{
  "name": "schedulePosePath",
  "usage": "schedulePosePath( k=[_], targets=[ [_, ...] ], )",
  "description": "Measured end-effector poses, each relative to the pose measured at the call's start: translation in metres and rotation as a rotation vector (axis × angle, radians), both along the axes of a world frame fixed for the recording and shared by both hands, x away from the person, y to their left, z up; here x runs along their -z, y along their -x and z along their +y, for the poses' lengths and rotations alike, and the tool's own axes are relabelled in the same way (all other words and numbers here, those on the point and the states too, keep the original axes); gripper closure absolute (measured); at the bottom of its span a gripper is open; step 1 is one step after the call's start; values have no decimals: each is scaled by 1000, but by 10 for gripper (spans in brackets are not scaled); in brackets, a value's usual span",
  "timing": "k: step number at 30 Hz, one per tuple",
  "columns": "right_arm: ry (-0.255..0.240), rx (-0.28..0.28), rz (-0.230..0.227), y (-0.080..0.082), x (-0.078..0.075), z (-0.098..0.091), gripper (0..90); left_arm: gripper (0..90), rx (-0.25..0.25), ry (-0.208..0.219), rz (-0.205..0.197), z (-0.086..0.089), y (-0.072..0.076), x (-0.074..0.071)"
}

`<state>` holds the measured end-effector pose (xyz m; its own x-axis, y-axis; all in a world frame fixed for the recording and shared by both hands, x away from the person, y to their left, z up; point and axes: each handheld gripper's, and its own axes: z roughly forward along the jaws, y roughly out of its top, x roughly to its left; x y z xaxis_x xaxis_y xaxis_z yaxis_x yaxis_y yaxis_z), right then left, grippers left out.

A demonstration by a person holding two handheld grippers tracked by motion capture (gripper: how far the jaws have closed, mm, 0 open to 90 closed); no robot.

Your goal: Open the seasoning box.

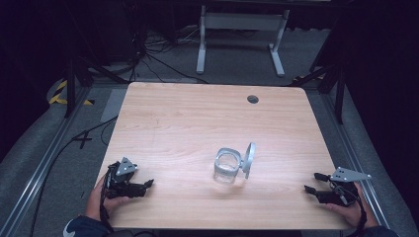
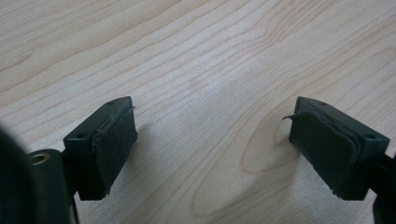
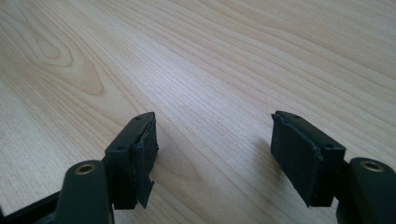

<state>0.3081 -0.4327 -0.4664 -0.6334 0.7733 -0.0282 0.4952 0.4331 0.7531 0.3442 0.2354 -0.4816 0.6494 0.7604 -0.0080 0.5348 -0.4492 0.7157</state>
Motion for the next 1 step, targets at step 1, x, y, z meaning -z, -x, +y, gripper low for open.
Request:
schedulePosePath(
  k=[1],
  targets=[
    [0,0,0,0,0,0,314,150,0,0,0,0,0,0]
  ],
)
